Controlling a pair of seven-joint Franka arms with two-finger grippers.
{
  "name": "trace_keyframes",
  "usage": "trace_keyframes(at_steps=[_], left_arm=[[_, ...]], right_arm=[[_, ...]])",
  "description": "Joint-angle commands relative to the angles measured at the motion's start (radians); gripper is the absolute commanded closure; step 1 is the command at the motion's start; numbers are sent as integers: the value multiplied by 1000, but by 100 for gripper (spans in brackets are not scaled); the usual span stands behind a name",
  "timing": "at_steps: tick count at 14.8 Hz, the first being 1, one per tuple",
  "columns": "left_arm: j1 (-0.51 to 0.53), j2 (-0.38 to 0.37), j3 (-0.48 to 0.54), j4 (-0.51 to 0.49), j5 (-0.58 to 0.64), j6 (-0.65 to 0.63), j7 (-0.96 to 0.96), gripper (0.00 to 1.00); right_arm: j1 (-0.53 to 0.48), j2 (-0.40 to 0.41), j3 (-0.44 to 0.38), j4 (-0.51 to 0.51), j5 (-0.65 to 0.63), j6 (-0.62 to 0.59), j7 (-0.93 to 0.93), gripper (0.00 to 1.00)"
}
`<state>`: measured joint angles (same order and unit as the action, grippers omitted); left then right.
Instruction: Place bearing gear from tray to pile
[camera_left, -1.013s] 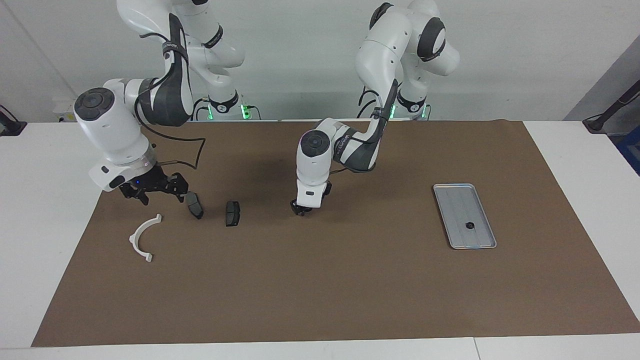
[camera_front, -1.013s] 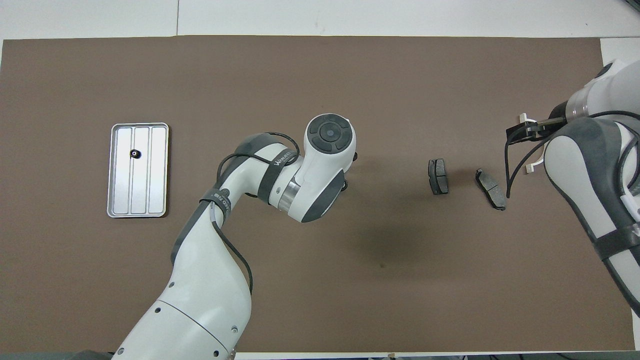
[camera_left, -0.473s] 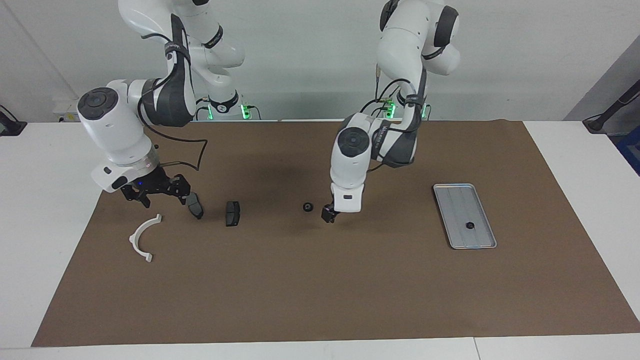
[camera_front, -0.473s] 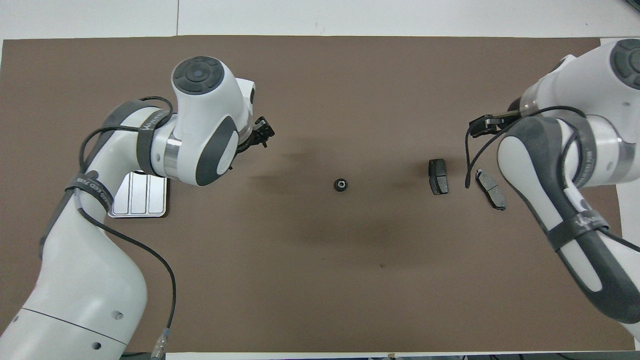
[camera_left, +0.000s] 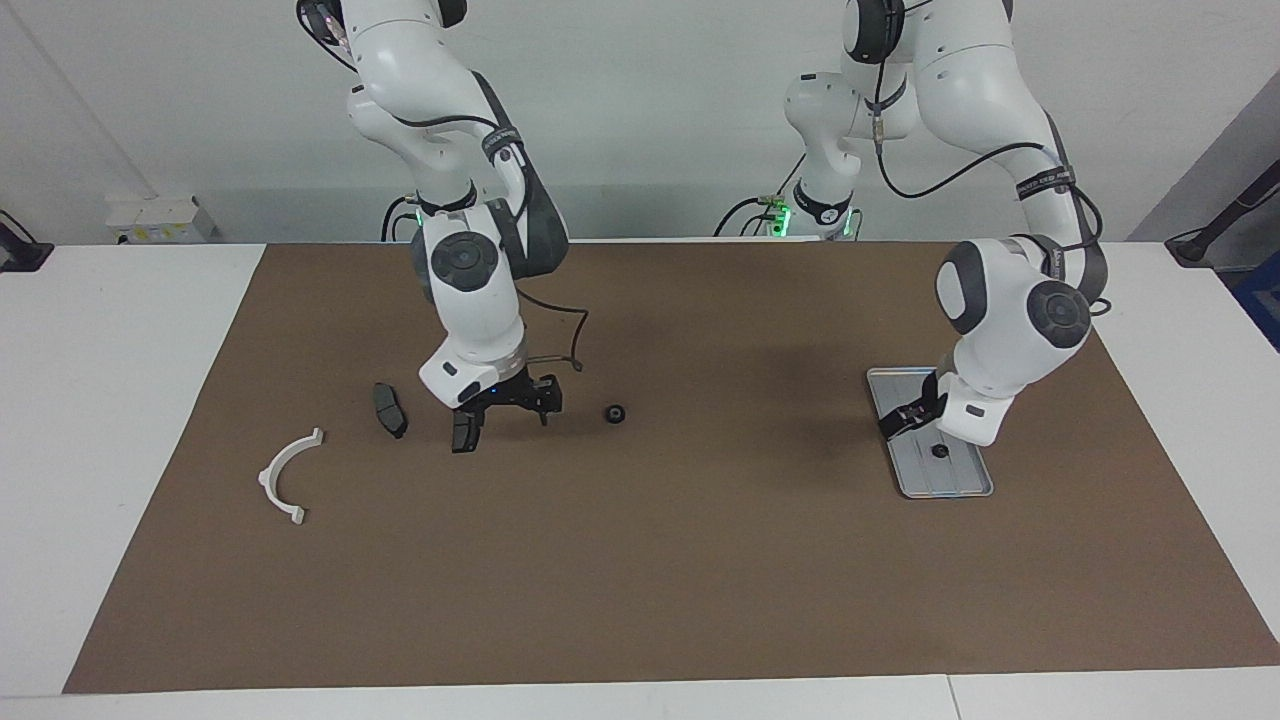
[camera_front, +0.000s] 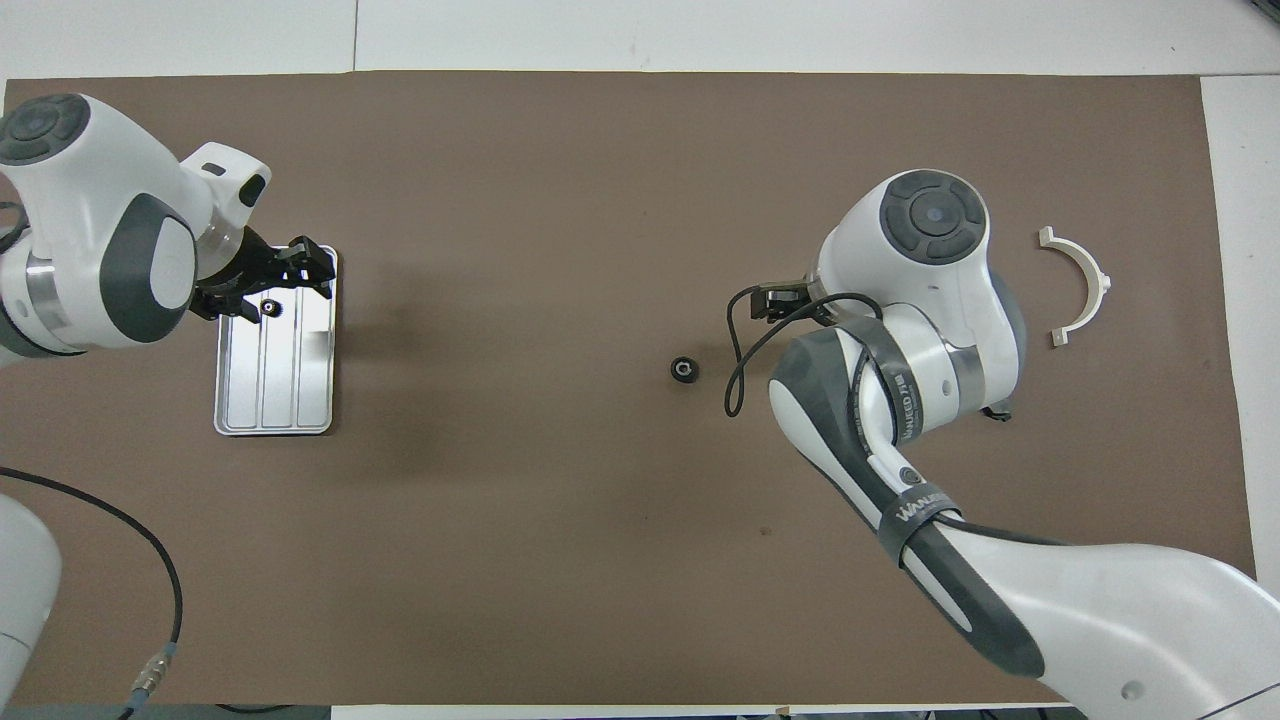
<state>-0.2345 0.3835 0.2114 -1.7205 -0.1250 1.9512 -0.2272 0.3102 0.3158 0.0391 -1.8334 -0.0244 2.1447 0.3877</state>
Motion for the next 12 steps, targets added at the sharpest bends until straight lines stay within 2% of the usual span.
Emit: trace_keyframes(at_steps=[1,3,7,8,9,12], left_arm=[[21,-41,0,-99,13,122,74,15],[33,-43,5,-116,31,170,113,21],[57,-40,5,-148,31,238,170,22],[57,-40,5,-160,31,258,177,24],[63,-40,5,-171,31,267,178,31],[72,-43,3,-215,31,317,181,31]], right_arm=[[41,-20,-2,-33,-5,23,60,0],[78,-21,-2,-33,1,23,80,0],[164,8,-2,-17,6,50,117,0],[179,17,-2,-15,5,60,115,0],[194,26,-2,-10,4,73,112,0],[219,61,-1,-3,4,113,105,0]])
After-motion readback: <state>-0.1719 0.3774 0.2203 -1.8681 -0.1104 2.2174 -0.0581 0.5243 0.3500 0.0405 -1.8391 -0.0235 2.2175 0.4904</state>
